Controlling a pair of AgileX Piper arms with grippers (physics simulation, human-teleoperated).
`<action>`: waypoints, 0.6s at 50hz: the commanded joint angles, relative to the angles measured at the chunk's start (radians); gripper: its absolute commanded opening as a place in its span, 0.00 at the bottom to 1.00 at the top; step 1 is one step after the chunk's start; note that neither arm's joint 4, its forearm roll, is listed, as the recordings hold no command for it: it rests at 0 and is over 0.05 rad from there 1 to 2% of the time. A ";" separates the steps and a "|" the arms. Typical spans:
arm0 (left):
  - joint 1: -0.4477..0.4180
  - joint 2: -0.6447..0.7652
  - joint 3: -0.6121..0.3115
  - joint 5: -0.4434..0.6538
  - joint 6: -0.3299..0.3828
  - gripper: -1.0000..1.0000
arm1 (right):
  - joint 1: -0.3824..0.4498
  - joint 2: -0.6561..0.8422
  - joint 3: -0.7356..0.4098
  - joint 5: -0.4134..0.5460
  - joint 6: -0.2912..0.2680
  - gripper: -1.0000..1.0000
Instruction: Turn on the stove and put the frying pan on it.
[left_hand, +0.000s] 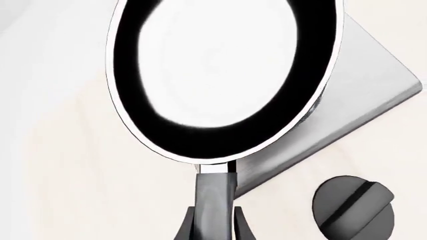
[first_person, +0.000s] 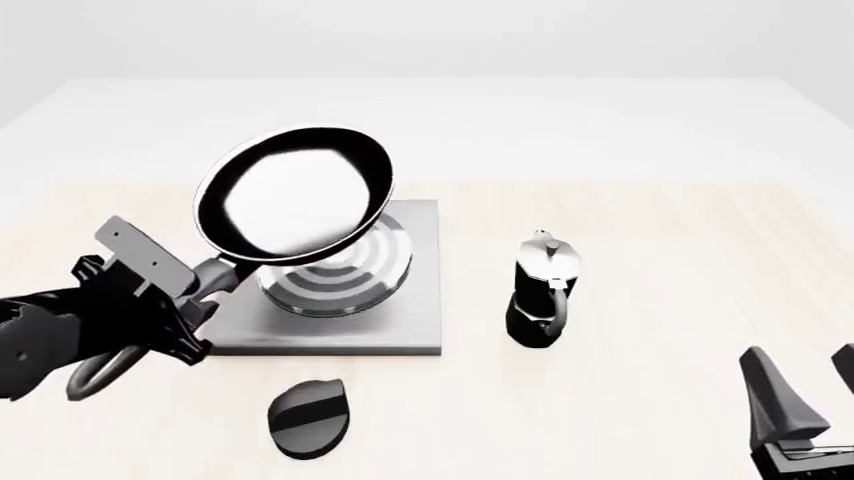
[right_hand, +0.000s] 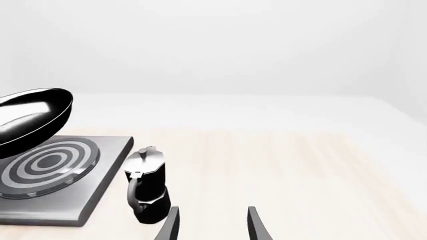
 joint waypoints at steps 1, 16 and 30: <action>-0.045 0.025 -0.006 -0.050 0.018 0.00 | -0.003 0.000 0.009 -0.007 0.001 1.00; -0.046 0.061 0.042 -0.112 0.033 0.00 | -0.011 0.000 0.004 0.001 0.005 1.00; -0.041 0.098 0.074 -0.163 0.035 0.00 | -0.008 0.000 0.010 -0.004 0.004 1.00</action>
